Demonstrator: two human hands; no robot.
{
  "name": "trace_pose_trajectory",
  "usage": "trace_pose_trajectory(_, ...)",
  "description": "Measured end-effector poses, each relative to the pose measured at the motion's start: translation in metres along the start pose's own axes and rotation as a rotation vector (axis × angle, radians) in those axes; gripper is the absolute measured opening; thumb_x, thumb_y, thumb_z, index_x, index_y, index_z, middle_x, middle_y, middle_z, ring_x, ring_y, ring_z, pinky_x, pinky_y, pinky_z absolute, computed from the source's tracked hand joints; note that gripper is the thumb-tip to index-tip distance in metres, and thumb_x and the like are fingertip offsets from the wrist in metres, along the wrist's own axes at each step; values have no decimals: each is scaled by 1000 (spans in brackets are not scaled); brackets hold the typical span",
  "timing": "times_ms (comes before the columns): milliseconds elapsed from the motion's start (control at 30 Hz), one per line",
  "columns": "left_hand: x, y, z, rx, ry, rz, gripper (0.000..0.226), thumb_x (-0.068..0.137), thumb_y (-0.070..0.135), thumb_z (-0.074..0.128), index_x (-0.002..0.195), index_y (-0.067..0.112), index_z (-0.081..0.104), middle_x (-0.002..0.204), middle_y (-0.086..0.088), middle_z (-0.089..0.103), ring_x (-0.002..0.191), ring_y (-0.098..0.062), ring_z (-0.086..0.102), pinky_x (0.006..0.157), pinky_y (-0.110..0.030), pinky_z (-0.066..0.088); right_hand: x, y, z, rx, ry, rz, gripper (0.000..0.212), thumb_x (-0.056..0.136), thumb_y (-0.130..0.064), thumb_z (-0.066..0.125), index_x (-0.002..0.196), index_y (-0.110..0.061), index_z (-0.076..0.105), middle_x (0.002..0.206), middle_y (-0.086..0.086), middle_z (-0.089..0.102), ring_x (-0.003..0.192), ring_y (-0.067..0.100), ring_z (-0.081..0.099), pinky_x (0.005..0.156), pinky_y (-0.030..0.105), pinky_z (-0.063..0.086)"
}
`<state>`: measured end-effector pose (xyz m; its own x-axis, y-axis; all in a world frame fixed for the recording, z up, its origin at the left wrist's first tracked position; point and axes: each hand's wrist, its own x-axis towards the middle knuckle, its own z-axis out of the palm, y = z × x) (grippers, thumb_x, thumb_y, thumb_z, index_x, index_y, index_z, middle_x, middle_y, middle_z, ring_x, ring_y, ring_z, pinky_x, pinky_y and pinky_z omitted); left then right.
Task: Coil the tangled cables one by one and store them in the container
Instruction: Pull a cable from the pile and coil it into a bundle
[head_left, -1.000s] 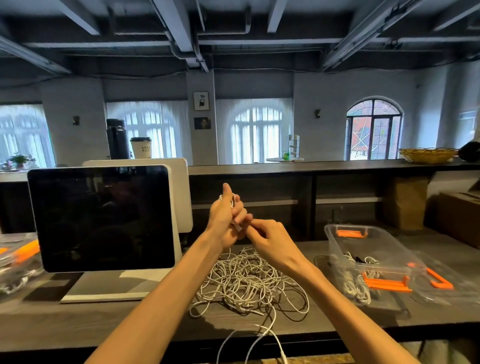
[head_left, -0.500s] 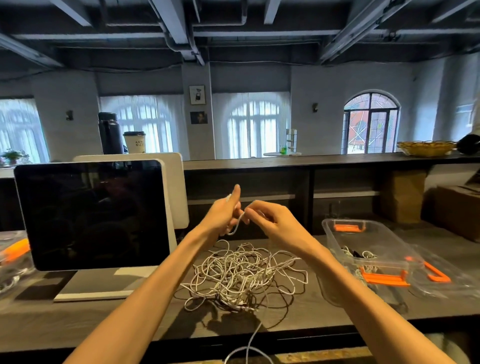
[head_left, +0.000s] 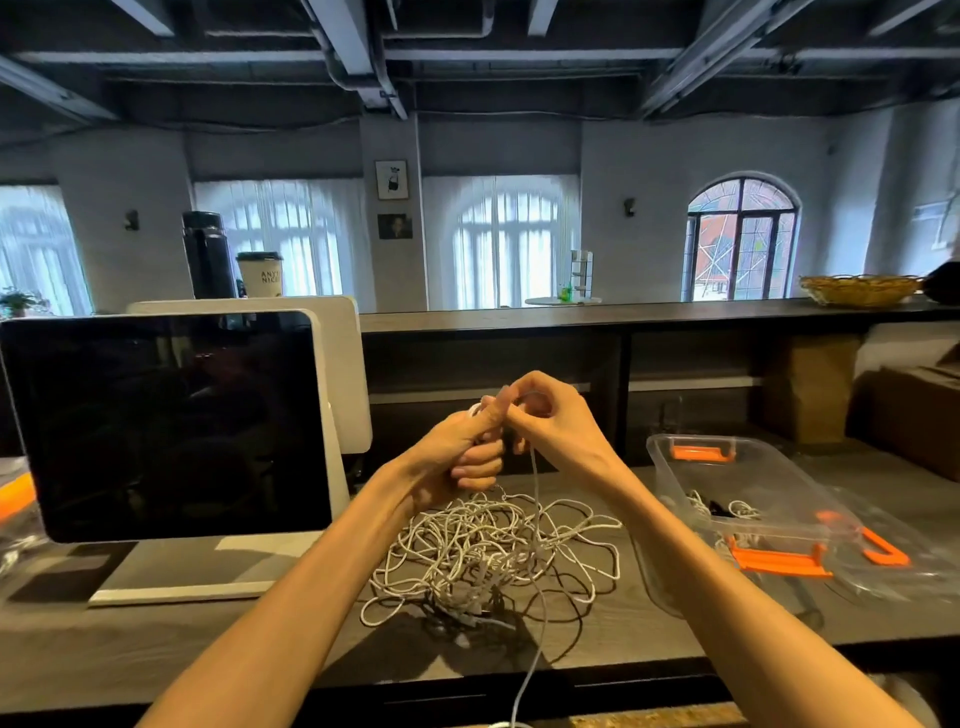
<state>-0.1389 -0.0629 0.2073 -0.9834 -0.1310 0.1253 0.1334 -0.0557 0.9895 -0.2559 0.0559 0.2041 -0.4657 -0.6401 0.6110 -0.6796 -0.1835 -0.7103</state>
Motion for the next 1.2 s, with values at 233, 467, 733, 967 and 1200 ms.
trace_pose_trajectory(233,13,16,-19,-293,246,228,48,103,44,46,66,14,44,46,2,35,36,-6,37,36,-15,30,-23,45,1,199,-302,305,38,104,-43,54,89,-11,69,77,3,61,76,18,61,78,34,51)
trace_pose_trajectory(467,21,30,-12,-137,355,264,44,102,46,48,74,12,48,61,-2,46,49,-9,44,44,-17,38,-15,70,7,-102,-168,342,50,106,-46,47,83,-9,69,71,2,65,66,14,64,70,34,55)
trace_pose_trajectory(733,37,67,-13,-140,395,311,37,101,47,52,84,15,51,70,-2,55,62,-11,54,45,-17,40,52,8,-5,134,128,271,41,110,-40,39,89,-11,59,65,-1,50,59,11,51,59,29,51)
trace_pose_trajectory(967,38,68,-18,-83,468,292,37,102,44,50,104,7,55,52,0,49,38,-8,40,36,-17,31,60,-27,-16,96,127,135,31,111,-31,41,127,-18,65,68,-3,51,57,5,45,47,14,35)
trace_pose_trajectory(1200,36,59,-12,-143,482,293,49,103,50,43,120,7,60,70,-2,55,42,-4,38,37,-14,28,16,-43,-21,-249,-24,21,23,108,-24,48,104,-22,70,105,-3,70,96,9,63,80,22,49)
